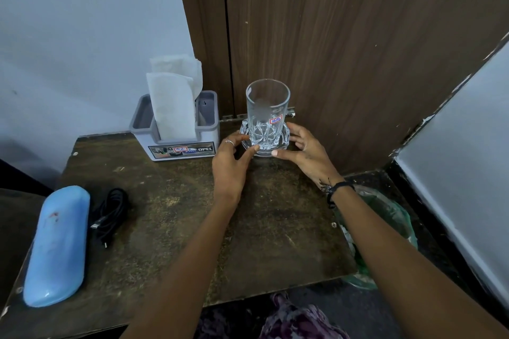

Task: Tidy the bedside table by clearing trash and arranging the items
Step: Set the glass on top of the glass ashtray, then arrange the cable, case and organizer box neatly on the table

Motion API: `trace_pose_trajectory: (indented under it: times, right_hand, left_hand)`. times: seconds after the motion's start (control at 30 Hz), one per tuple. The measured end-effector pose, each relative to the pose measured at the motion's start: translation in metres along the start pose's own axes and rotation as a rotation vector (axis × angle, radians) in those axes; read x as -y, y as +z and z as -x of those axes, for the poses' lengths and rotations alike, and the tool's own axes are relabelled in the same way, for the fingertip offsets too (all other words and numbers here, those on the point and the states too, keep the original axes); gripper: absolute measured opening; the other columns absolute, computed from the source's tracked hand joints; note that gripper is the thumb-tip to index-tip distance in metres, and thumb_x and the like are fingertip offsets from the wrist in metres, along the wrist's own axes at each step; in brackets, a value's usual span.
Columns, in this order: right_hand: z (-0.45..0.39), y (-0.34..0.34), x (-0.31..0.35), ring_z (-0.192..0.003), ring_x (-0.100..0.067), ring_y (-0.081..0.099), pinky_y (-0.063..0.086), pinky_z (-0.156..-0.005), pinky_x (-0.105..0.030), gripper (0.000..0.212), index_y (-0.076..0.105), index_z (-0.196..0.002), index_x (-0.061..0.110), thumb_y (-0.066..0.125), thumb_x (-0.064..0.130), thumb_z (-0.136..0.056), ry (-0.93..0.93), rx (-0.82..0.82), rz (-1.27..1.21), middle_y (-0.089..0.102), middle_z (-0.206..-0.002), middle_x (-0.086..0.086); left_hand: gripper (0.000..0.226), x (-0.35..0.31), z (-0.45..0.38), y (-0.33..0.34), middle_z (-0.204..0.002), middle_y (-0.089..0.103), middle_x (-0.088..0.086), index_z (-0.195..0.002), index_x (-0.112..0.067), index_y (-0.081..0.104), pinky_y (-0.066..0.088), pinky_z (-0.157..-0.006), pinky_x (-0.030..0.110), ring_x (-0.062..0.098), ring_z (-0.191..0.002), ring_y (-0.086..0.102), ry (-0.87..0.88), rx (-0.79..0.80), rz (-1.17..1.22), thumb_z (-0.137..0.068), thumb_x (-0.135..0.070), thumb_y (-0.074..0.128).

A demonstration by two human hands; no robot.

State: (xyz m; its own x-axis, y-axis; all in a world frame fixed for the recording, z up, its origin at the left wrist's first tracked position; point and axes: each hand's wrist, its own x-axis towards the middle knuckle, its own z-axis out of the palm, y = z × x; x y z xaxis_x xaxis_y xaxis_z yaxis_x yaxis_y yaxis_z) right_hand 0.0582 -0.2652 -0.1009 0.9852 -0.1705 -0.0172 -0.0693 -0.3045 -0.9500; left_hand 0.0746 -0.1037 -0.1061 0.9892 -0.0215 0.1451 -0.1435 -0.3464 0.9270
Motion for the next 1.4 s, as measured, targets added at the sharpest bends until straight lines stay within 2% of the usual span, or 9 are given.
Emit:
trace_pose_trajectory:
  times: [0.23, 0.37, 0.53, 0.63, 0.83, 0.93, 1.07, 1.23, 1.4]
  right_hand:
    - [0.003, 0.0, 0.003, -0.131, -0.012, 0.035, 0.026, -0.104, -0.021, 0.099, 0.021, -0.146, 0.014, 0.082, 0.021, -0.068, 0.073, 0.043, 0.031, 0.03, -0.15, -0.005]
    - [0.025, 0.011, 0.008, -0.131, -0.013, 0.03, 0.027, -0.103, -0.022, 0.102, 0.018, -0.146, 0.015, 0.083, 0.019, -0.068, 0.128, -0.05, 0.015, 0.021, -0.147, -0.005]
    - [0.076, 0.055, 0.022, -0.112, -0.006, 0.037, 0.032, -0.098, -0.021, 0.066, 0.04, -0.128, 0.023, 0.077, 0.017, -0.073, 0.067, -0.329, -0.04, 0.029, -0.122, 0.005]
    - [0.1, 0.085, 0.038, -0.1, -0.011, 0.053, 0.043, -0.09, -0.022, 0.034, 0.056, -0.105, 0.025, 0.072, 0.013, -0.077, -0.042, -0.292, -0.031, 0.047, -0.11, 0.002]
    - [0.126, 0.142, 0.073, -0.083, -0.003, 0.06, 0.046, -0.076, -0.015, 0.013, 0.065, -0.085, 0.025, 0.062, 0.013, -0.084, -0.185, -0.056, 0.025, 0.065, -0.092, 0.003]
    - [0.128, 0.168, 0.089, -0.085, -0.007, 0.06, 0.047, -0.077, -0.018, 0.011, 0.067, -0.09, 0.017, 0.061, 0.01, -0.084, -0.204, 0.024, 0.077, 0.065, -0.095, 0.0]
    - [0.126, 0.194, 0.104, -0.092, -0.009, 0.057, 0.041, -0.071, -0.006, 0.019, 0.064, -0.104, 0.016, 0.063, 0.011, -0.086, -0.221, 0.136, 0.204, 0.06, -0.105, -0.002]
    - [0.12, 0.217, 0.105, -0.105, -0.02, 0.051, 0.046, -0.08, -0.033, 0.042, 0.055, -0.123, 0.024, 0.067, 0.026, -0.082, -0.38, 0.211, 0.664, 0.051, -0.114, -0.002]
    - [0.101, 0.23, 0.102, -0.109, -0.023, 0.048, 0.038, -0.087, -0.037, 0.037, 0.054, -0.122, 0.022, 0.059, 0.026, -0.086, -0.495, 0.16, 0.858, 0.049, -0.115, -0.003]
  left_hand:
    - [0.046, -0.004, 0.008, -0.006, -0.131, 0.052, 0.006, -0.127, -0.013, 0.05, 0.038, -0.102, 0.028, 0.014, -0.121, 0.046, -0.012, 0.024, 0.034, -0.083, -0.017, 0.066]
    - [0.05, -0.007, 0.031, -0.016, -0.127, 0.05, 0.0, -0.127, -0.015, 0.047, 0.038, -0.098, 0.025, 0.008, -0.114, 0.044, -0.027, 0.063, 0.037, -0.082, -0.011, 0.067]
    - [0.033, -0.011, 0.075, -0.04, -0.108, 0.06, -0.001, -0.112, -0.013, 0.057, 0.044, -0.092, 0.02, 0.009, -0.101, 0.058, -0.063, 0.056, 0.067, -0.081, -0.001, 0.064]
    - [0.022, -0.013, 0.095, -0.067, -0.087, 0.067, -0.008, -0.095, -0.015, 0.064, 0.049, -0.076, 0.014, -0.006, -0.078, 0.062, -0.036, 0.057, 0.037, -0.081, 0.002, 0.062]
    - [0.023, -0.011, 0.111, -0.147, -0.091, 0.067, -0.007, -0.1, -0.016, 0.066, 0.043, -0.073, 0.002, -0.002, -0.079, 0.06, 0.034, 0.054, -0.228, -0.082, -0.002, 0.062]
    - [0.03, -0.008, 0.117, -0.183, -0.104, 0.064, 0.002, -0.108, -0.016, 0.065, 0.042, -0.085, 0.022, 0.017, -0.1, 0.055, 0.103, 0.034, -0.5, -0.081, -0.003, 0.059]
    - [0.024, -0.004, 0.119, -0.21, -0.103, 0.068, 0.011, -0.104, -0.007, 0.068, 0.038, -0.09, 0.04, 0.031, -0.108, 0.053, 0.188, -0.057, -0.813, -0.08, -0.006, 0.064]
    - [0.024, 0.006, 0.116, -0.222, -0.113, 0.063, 0.003, -0.107, -0.016, 0.062, 0.026, -0.099, 0.04, 0.025, -0.119, 0.045, 0.028, -0.041, -1.142, -0.086, -0.012, 0.052]
    - [0.023, 0.017, 0.092, -0.222, -0.101, 0.064, -0.004, -0.102, -0.022, 0.06, 0.022, -0.1, 0.042, 0.02, -0.111, 0.046, 0.008, -0.036, -1.228, -0.09, -0.012, 0.043]
